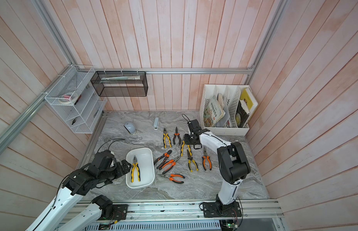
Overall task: Take the pliers out of the storage box
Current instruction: Place the pliers at the center of the board.
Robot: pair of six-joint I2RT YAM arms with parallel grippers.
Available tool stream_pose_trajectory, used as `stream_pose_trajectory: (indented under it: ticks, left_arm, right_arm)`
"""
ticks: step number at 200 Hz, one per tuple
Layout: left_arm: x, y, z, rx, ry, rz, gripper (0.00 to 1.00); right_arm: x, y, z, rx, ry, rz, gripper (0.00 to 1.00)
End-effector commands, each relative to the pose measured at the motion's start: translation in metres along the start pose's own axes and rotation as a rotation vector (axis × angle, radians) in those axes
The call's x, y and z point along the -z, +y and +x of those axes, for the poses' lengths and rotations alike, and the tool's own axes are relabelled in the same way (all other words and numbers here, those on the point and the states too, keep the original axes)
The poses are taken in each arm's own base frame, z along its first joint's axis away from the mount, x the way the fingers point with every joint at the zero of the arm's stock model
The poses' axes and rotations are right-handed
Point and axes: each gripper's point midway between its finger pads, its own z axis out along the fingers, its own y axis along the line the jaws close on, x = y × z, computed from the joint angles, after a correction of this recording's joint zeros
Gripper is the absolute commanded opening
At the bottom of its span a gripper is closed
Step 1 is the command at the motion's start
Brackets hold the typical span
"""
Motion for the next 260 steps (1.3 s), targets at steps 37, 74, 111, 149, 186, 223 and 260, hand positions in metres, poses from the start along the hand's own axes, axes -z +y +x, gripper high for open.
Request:
stream_pose_trajectory:
  ticks: [37, 74, 111, 149, 186, 223, 260]
  left_arm:
    - [-0.004, -0.001, -0.002, -0.004, -0.007, 0.003, 1.0]
    - [-0.005, -0.001, -0.002, -0.006, -0.002, -0.002, 1.0]
    - [-0.005, 0.001, -0.001, -0.006, -0.002, -0.008, 1.0]
    - [-0.005, 0.003, -0.001, -0.005, -0.003, -0.015, 1.0]
    - [-0.007, 0.005, 0.001, -0.003, 0.002, -0.018, 1.0]
    - [-0.007, 0.005, 0.002, -0.004, 0.004, -0.018, 1.0]
    - [-0.005, 0.006, 0.001, -0.009, 0.002, -0.024, 1.0]
  right_arm:
    - [-0.02, -0.014, 0.038, 0.058, 0.14, 0.059, 0.35]
    - [-0.035, -0.019, 0.043, 0.076, 0.18, 0.08, 0.31]
    - [-0.038, -0.024, 0.028, 0.068, 0.152, 0.117, 0.13]
    - [-0.03, -0.027, -0.004, 0.035, 0.091, 0.117, 0.03]
    - [-0.033, -0.041, -0.03, 0.032, 0.058, 0.134, 0.0]
    - [-0.046, -0.051, -0.046, 0.034, 0.043, 0.139, 0.04]
    - [-0.05, -0.044, -0.057, 0.052, 0.024, 0.108, 0.36]
